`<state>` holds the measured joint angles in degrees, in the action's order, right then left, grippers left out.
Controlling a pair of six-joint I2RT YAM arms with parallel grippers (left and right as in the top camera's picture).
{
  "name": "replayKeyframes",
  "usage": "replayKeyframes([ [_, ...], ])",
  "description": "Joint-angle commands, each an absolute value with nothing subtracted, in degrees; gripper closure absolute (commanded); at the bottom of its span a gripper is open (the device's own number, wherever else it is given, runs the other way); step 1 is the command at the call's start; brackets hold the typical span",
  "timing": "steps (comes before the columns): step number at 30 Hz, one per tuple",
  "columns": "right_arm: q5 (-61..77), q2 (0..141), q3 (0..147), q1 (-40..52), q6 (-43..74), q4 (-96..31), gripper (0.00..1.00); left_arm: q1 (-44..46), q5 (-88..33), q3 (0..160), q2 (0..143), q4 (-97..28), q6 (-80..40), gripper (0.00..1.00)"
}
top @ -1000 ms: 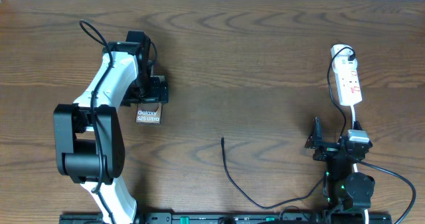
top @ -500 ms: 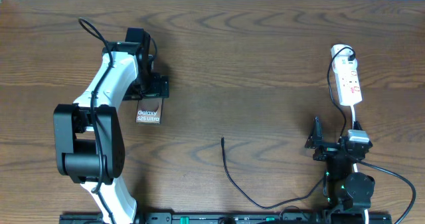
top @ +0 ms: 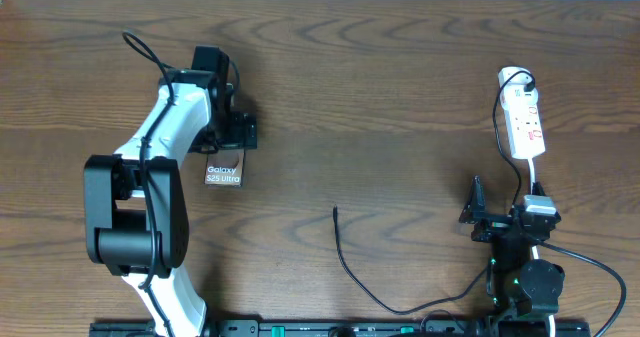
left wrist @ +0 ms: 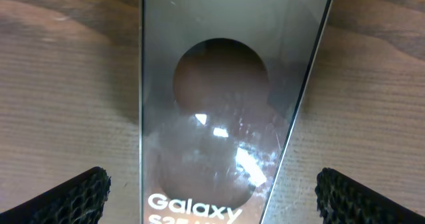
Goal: Plug charger to phone and switch on socket
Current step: 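Lower the left gripper and close it on the phone's long edges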
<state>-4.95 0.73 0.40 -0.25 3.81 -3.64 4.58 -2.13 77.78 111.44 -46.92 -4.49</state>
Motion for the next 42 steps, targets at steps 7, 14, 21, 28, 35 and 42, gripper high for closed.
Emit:
replayKeyframes([
  [7, -5.5, 0.6, 0.3, 0.1, 3.1, -3.8, 0.01, 4.8, -1.0, 76.1, 112.1, -44.8, -5.0, 0.00],
  [14, -5.5, 0.6, 0.3, 0.1, 3.1, -3.8, 0.01, 4.8, -1.0, 76.1, 112.2, -44.6, -5.0, 0.00],
  [21, -5.5, 0.6, 0.3, 0.1, 3.1, -3.8, 0.01, 4.8, -1.0, 75.8, 112.4, -44.1, -5.0, 0.00],
  [28, -5.5, 0.6, 0.3, 0.1, 3.1, -3.8, 0.01, 4.8, -1.0, 74.1, 112.9, -41.7, -5.0, 0.00],
  [35, -5.5, 0.6, 0.3, 0.1, 3.1, -3.8, 0.01, 4.8, -1.0, 72.2, 113.1, -40.0, -5.0, 0.00],
  [42, -5.5, 0.6, 0.3, 0.1, 3.1, -3.8, 0.01, 4.8, -0.8, 71.3, 113.1, -38.6, -5.0, 0.00],
])
